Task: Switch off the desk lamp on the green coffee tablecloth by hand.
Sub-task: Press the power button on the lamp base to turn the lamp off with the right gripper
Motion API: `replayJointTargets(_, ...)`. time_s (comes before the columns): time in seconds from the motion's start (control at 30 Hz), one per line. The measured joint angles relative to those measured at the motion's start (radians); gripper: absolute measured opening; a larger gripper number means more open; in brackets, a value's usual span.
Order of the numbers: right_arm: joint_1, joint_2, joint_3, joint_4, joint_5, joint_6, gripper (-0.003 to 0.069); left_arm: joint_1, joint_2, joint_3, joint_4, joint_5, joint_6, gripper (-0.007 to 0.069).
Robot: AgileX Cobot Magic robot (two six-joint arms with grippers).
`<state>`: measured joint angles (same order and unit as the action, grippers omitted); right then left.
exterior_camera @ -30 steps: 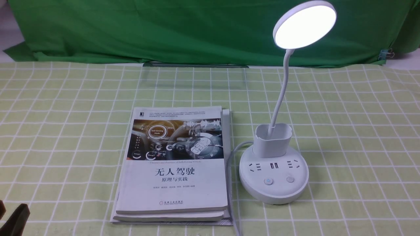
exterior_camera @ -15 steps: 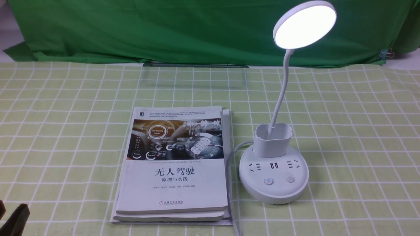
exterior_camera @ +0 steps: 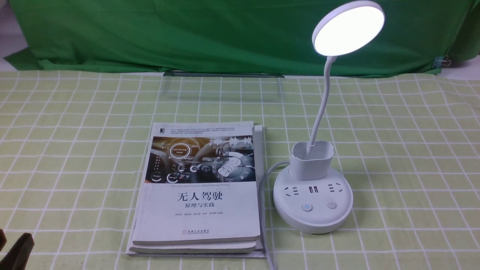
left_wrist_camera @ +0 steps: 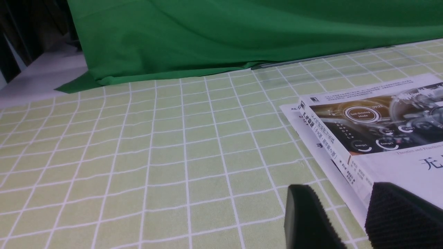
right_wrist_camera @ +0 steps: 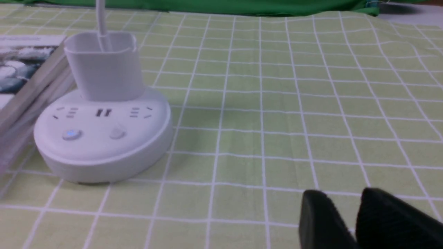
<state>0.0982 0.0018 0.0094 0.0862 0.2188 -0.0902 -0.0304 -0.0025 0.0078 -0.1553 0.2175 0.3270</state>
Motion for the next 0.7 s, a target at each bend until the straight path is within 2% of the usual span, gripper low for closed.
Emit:
replayJointTargets(0.03,0.0,0.0,0.0,0.005,-0.003,0.007,0.0242,0.0,0.0,0.0,0.0,0.0,0.0,0.0242)
replayJointTargets(0.13,0.0,0.0,0.0,0.061,-0.098,0.237,0.0242,0.0,0.0,0.0,0.0,0.0,0.0,0.0242)
replayJointTargets(0.17,0.0,0.0,0.0,0.061,-0.098,0.249,0.0242,0.0,0.0,0.0,0.0,0.0,0.0,0.0242)
replayJointTargets(0.23,0.0,0.0,0.0,0.071,-0.189,0.388,0.0242,0.0,0.0,0.0,0.0,0.0,0.0,0.0242)
replayJointTargets(0.3,0.0,0.0,0.0,0.073,-0.243,0.45,0.0241,0.0,0.0,0.0,0.0,0.0,0.0,0.0242)
replayJointTargets(0.43,0.0,0.0,0.0,0.076,-0.315,0.478,0.0235,0.0,0.0,0.0,0.0,0.0,0.0,0.0242)
replayJointTargets(0.53,0.0,0.001,-0.003,0.076,-0.304,0.478,0.0199,0.0,0.0,0.0,0.0,0.0,0.0,0.0242)
replayJointTargets(0.63,0.0,0.057,-0.1,0.079,-0.159,0.413,0.0114,0.0,0.0,0.0,0.0,0.0,0.0,0.0242)
replayJointTargets(0.67,0.0,0.071,-0.109,0.08,-0.148,0.405,0.0108,0.0,0.0,0.0,0.0,0.0,0.0,0.0242)
replayJointTargets(0.7,0.0,0.139,-0.215,0.08,-0.032,0.32,0.0058,0.0,0.0,0.0,0.0,0.0,0.0,0.0242)
